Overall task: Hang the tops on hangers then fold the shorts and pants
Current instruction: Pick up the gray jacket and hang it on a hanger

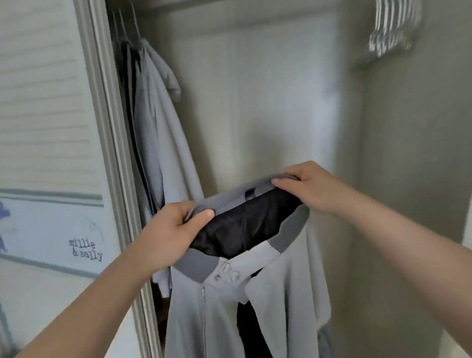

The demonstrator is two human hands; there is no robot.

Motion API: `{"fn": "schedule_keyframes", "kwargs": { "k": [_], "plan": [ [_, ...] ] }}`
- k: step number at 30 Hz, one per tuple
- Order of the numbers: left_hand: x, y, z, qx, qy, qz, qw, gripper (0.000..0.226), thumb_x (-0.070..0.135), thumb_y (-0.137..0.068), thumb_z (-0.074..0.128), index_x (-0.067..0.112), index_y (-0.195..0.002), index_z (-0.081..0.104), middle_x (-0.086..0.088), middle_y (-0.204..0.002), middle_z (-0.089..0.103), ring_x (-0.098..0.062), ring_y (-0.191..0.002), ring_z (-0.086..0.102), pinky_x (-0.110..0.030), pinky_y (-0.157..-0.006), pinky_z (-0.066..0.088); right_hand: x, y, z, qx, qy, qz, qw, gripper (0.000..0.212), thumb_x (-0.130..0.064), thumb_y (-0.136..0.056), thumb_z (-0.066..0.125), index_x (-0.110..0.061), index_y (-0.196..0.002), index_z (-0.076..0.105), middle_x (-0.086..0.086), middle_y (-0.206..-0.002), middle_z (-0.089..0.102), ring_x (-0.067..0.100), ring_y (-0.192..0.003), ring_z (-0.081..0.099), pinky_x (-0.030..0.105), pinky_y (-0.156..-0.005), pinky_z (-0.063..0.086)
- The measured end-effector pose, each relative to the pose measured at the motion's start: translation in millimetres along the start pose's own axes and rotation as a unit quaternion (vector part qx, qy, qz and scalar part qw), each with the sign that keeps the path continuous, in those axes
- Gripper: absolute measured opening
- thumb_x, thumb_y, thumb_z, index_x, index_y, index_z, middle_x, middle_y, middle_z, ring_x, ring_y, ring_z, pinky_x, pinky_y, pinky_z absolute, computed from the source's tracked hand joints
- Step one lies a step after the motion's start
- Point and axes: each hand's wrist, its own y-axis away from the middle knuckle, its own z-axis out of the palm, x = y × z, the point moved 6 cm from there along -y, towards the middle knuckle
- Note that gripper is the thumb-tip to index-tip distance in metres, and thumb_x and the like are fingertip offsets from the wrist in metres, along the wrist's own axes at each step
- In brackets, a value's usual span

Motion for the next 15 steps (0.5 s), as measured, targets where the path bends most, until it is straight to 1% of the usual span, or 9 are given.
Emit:
{"fn": "schedule_keyframes", "kwargs": {
  "k": [2,4,6,8,9,11,12,14,15],
  "plan": [
    [9.0,-37.4,-16.2,0.036,0.001,0.022,0.999,0.044,0.033,-0.102,0.054,0.01,-0.067,0.04,0.002,-0.058,0.033,-0.01,-0.051,0.032,-0.03,-0.055,0.026,-7.5,-30.5,-16.7,0.022,0.013,0.011,1.0,0.044,-0.024,-0.1,0.056,-0.019,-0.061,0.035,-0.015,-0.049,0.027,0.004,-0.047,0.028,0.019,-0.045,0.024],
    [19.2,-76.6,-30.3,0.078,0.009,0.034,0.996,0.044,0.033,-0.102,0.053,0.008,-0.068,0.042,0.003,-0.058,0.036,-0.01,-0.052,0.035,-0.028,-0.054,0.027,-12.8,-59.8,-37.3,0.042,0.026,0.029,0.998,0.041,-0.026,-0.1,0.055,-0.018,-0.064,0.037,-0.015,-0.05,0.029,0.004,-0.047,0.029,0.018,-0.045,0.023],
    [32.1,-115.8,-41.6,0.102,0.023,0.049,0.993,0.043,0.033,-0.102,0.053,0.011,-0.066,0.042,0.005,-0.056,0.039,-0.01,-0.054,0.039,-0.028,-0.054,0.029,-16.5,-85.7,-60.4,0.057,0.026,0.044,0.997,0.037,-0.027,-0.1,0.054,-0.015,-0.068,0.041,-0.01,-0.057,0.033,0.008,-0.054,0.032,0.023,-0.051,0.025],
    [50.3,-151.9,-51.8,0.111,0.035,0.073,0.991,0.045,0.032,-0.102,0.052,0.014,-0.063,0.039,0.015,-0.048,0.038,-0.003,-0.048,0.038,-0.021,-0.049,0.028,-22.4,-107.3,-84.0,0.066,0.034,0.054,0.996,0.035,-0.028,-0.101,0.054,-0.014,-0.071,0.042,-0.003,-0.063,0.034,0.013,-0.059,0.033,0.029,-0.055,0.025],
    [60.5,-168.4,-56.7,0.117,0.036,0.085,0.989,0.045,0.031,-0.102,0.052,0.016,-0.062,0.037,0.016,-0.044,0.037,-0.003,-0.045,0.037,-0.02,-0.047,0.028,-25.5,-117.4,-95.8,0.07,0.045,0.057,0.995,0.035,-0.028,-0.101,0.053,-0.014,-0.07,0.042,-0.002,-0.064,0.035,0.014,-0.059,0.034,0.029,-0.055,0.026],
    [82.7,-198.2,-64.9,0.131,0.026,0.108,0.985,0.045,0.03,-0.102,0.051,0.018,-0.061,0.037,0.014,-0.043,0.037,-0.004,-0.045,0.037,-0.021,-0.046,0.027,-31.1,-136.4,-118.5,0.078,0.073,0.059,0.993,0.034,-0.023,-0.101,0.053,-0.014,-0.07,0.045,0.001,-0.064,0.04,0.016,-0.06,0.039,0.028,-0.054,0.034],
    [95.2,-212.2,-68.9,0.139,0.014,0.12,0.983,0.044,0.03,-0.102,0.05,0.018,-0.062,0.037,0.013,-0.046,0.038,-0.005,-0.047,0.037,-0.021,-0.047,0.026,-34.2,-145.6,-129.8,0.081,0.09,0.062,0.991,0.031,-0.02,-0.101,0.052,-0.011,-0.071,0.049,0.003,-0.065,0.044,0.018,-0.06,0.044,0.028,-0.054,0.041],
    [123.1,-240.4,-74.8,0.149,-0.015,0.144,0.978,0.043,0.03,-0.103,0.049,0.017,-0.063,0.039,0.007,-0.054,0.041,-0.01,-0.054,0.041,-0.023,-0.048,0.026,-42.0,-163.0,-153.2,0.087,0.154,0.067,0.982,0.026,-0.016,-0.1,0.05,-0.003,-0.079,0.056,0.009,-0.069,0.054,0.024,-0.063,0.055,0.035,-0.059,0.053],
    [137.6,-253.9,-76.6,0.152,-0.029,0.155,0.976,0.043,0.029,-0.104,0.048,0.016,-0.064,0.039,0.004,-0.057,0.042,-0.014,-0.057,0.042,-0.026,-0.05,0.027,-46.0,-170.7,-164.8,0.093,0.202,0.068,0.973,0.025,-0.015,-0.1,0.049,-0.001,-0.08,0.057,0.01,-0.069,0.058,0.025,-0.064,0.058,0.036,-0.063,0.054]
  ]
}}
